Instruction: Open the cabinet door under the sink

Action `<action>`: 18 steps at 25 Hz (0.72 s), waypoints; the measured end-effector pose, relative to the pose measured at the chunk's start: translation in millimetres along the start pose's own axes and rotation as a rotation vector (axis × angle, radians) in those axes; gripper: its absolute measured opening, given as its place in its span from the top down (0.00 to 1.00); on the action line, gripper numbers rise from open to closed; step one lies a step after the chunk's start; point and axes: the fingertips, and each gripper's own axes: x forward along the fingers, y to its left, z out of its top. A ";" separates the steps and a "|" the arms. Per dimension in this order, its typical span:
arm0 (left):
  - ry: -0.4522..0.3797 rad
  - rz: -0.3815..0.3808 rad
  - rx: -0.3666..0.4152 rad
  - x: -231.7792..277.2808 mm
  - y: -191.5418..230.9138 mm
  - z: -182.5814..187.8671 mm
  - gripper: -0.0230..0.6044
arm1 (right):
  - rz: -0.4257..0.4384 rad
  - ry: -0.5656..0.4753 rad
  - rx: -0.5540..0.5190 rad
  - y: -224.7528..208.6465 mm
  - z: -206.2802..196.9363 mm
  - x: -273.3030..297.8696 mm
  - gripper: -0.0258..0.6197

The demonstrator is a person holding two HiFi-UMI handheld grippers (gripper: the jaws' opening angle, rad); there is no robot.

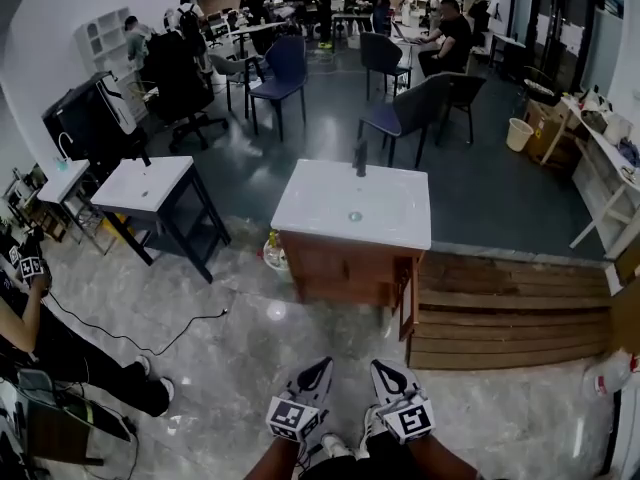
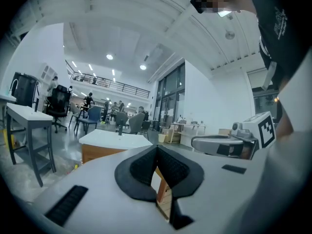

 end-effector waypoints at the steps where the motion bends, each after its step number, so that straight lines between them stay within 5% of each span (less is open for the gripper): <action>1: 0.000 0.002 0.001 -4.3 -3.1 2.9 0.93 | 0.003 0.005 -0.002 3.3 3.5 -3.0 0.92; 18: -0.012 0.074 0.046 12.5 -48.6 30.2 0.93 | 0.109 -0.022 -0.043 -18.0 37.3 -25.6 0.92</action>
